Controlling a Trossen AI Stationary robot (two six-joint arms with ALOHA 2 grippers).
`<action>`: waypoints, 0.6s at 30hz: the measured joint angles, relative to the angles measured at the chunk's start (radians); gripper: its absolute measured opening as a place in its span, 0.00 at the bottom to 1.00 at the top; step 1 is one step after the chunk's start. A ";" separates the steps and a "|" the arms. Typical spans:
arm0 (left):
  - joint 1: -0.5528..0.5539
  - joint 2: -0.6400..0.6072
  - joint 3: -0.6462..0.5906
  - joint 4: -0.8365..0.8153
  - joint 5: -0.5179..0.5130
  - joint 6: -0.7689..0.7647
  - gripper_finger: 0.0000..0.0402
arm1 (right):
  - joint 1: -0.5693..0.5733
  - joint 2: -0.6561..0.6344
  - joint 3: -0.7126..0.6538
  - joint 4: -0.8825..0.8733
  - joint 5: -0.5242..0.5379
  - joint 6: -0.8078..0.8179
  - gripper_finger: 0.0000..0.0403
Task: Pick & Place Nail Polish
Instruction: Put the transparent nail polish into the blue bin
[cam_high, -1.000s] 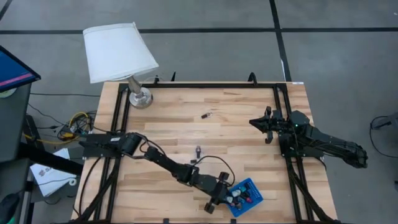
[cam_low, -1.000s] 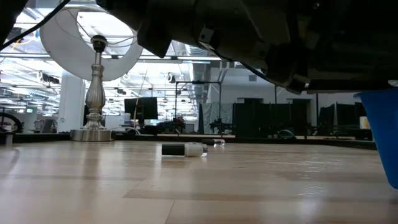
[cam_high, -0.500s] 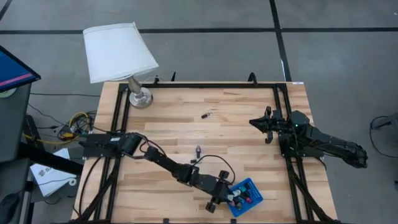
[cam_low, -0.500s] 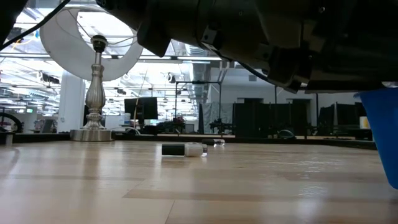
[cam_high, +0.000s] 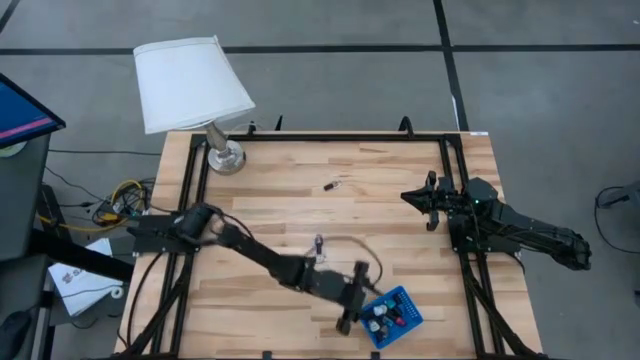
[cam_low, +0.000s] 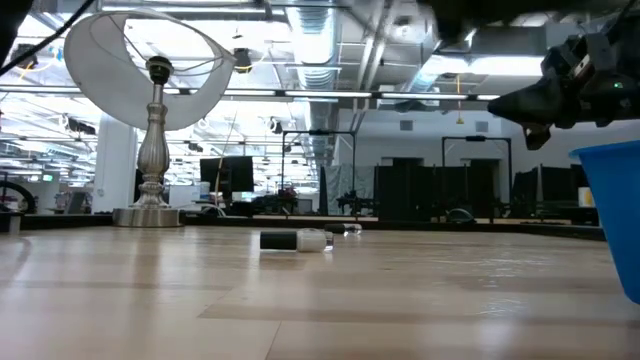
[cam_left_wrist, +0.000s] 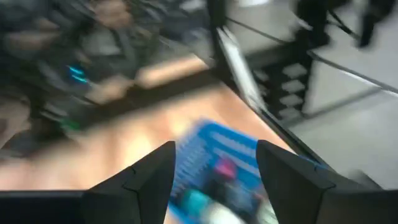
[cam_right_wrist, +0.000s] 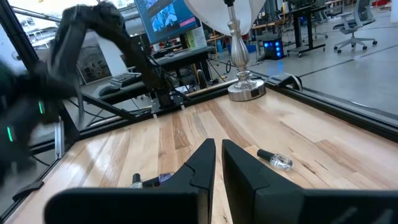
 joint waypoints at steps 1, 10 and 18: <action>0.009 -0.039 0.001 -0.026 -0.032 0.021 0.55 | 0.000 0.000 0.000 0.000 0.000 0.000 0.05; 0.121 -0.431 -0.007 -0.376 -0.325 0.042 0.54 | 0.000 0.000 0.000 0.000 0.000 0.000 0.05; 0.255 -0.735 -0.276 -0.393 -0.399 -0.033 0.53 | 0.000 0.000 0.000 0.000 0.000 0.000 0.05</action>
